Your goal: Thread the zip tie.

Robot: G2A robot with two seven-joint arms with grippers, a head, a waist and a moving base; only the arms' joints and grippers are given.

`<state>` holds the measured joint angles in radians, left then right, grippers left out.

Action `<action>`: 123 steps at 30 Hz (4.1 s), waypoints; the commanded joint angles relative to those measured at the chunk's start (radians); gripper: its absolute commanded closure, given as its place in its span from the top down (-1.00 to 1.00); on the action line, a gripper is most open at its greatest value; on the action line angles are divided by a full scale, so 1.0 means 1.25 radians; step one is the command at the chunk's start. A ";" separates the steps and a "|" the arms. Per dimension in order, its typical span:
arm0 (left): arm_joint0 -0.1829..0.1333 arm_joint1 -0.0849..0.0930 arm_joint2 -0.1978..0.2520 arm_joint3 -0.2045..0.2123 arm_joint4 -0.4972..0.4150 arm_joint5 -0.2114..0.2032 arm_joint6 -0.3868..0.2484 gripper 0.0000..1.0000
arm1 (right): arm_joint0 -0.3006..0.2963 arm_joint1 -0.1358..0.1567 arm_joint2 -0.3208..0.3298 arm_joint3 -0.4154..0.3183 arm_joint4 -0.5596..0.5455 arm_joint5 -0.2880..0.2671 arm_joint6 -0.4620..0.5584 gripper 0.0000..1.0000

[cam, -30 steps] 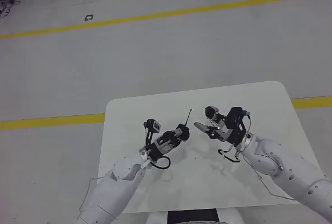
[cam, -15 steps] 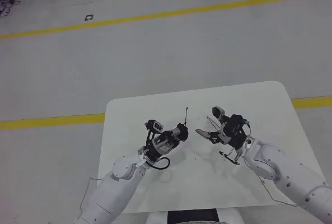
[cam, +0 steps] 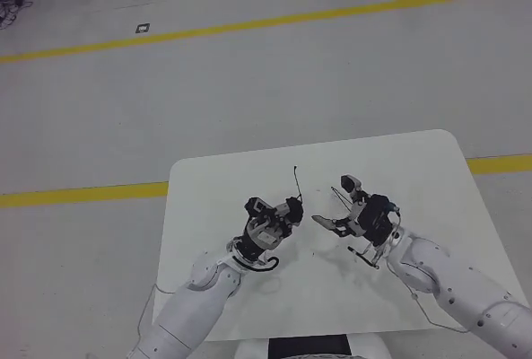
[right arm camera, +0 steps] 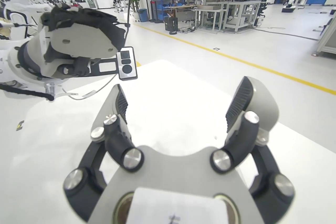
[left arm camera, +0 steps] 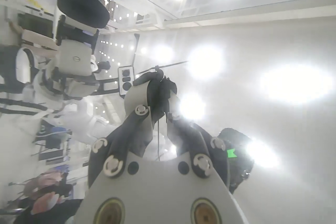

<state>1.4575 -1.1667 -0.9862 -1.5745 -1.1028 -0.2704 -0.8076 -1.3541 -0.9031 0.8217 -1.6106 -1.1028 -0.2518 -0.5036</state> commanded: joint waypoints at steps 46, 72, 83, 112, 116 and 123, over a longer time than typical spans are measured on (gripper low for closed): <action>-0.010 -0.012 0.011 0.028 -0.059 0.000 -0.026 -1.00 | 0.065 -0.111 -0.063 0.135 -0.157 0.005 -0.226 -0.40; -0.010 -0.012 0.011 0.028 -0.059 0.000 -0.026 -1.00 | 0.059 -0.145 -0.037 0.139 -0.221 -0.016 -0.250 -0.60; -0.010 -0.012 0.011 0.028 -0.059 0.000 -0.026 -1.00 | 0.050 -0.153 -0.019 0.131 -0.237 -0.023 -0.253 -0.68; -0.010 -0.012 0.011 0.028 -0.059 0.000 -0.026 -1.00 | 0.039 -0.176 0.016 0.131 -0.256 -0.036 -0.235 -0.70; -0.010 -0.012 0.011 0.028 -0.059 0.000 -0.026 -1.00 | 0.038 -0.180 0.019 0.132 -0.258 -0.037 -0.235 -0.70; -0.010 -0.012 0.011 0.028 -0.059 0.000 -0.026 -1.00 | 0.036 -0.185 0.024 0.133 -0.264 -0.040 -0.233 -0.70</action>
<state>1.4448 -1.1818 -0.9723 -1.5400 -1.1767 -0.2701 -0.8399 -1.3091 -1.1331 0.8510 -1.4439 -1.4314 -0.3014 -0.7954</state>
